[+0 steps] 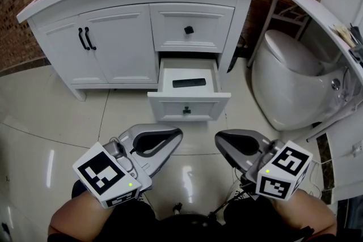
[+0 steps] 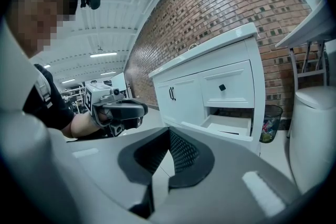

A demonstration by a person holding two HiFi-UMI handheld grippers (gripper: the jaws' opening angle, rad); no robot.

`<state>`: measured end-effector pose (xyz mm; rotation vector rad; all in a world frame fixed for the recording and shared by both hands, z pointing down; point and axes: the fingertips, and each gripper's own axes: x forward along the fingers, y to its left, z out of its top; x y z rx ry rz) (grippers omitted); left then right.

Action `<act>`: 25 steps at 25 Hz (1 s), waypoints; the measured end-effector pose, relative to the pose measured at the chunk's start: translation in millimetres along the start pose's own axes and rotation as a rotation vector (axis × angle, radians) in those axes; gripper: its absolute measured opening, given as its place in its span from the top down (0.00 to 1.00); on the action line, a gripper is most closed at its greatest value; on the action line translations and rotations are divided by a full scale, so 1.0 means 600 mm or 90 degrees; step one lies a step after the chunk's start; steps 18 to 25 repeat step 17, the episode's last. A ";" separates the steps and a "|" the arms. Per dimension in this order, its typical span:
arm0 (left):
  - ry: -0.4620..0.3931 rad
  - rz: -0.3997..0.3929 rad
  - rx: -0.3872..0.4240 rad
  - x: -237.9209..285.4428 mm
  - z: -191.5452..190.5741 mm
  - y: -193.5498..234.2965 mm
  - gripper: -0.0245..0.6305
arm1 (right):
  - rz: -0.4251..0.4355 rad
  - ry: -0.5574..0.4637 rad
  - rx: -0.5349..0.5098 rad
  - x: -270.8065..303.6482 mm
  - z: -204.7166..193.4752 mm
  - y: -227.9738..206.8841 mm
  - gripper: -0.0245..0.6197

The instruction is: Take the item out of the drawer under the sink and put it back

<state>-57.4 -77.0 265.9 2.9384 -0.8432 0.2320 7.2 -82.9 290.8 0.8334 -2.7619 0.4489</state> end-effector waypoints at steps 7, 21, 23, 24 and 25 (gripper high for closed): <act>0.000 -0.001 0.001 0.002 0.000 0.000 0.96 | 0.002 0.001 -0.003 0.000 -0.001 0.003 0.96; 0.006 0.002 0.001 0.002 -0.004 0.001 0.96 | 0.006 0.001 -0.005 -0.001 0.000 0.005 0.96; 0.006 0.002 0.001 0.002 -0.004 0.001 0.96 | 0.006 0.001 -0.005 -0.001 0.000 0.005 0.96; 0.006 0.002 0.001 0.002 -0.004 0.001 0.96 | 0.006 0.001 -0.005 -0.001 0.000 0.005 0.96; 0.006 0.002 0.001 0.002 -0.004 0.001 0.96 | 0.006 0.001 -0.005 -0.001 0.000 0.005 0.96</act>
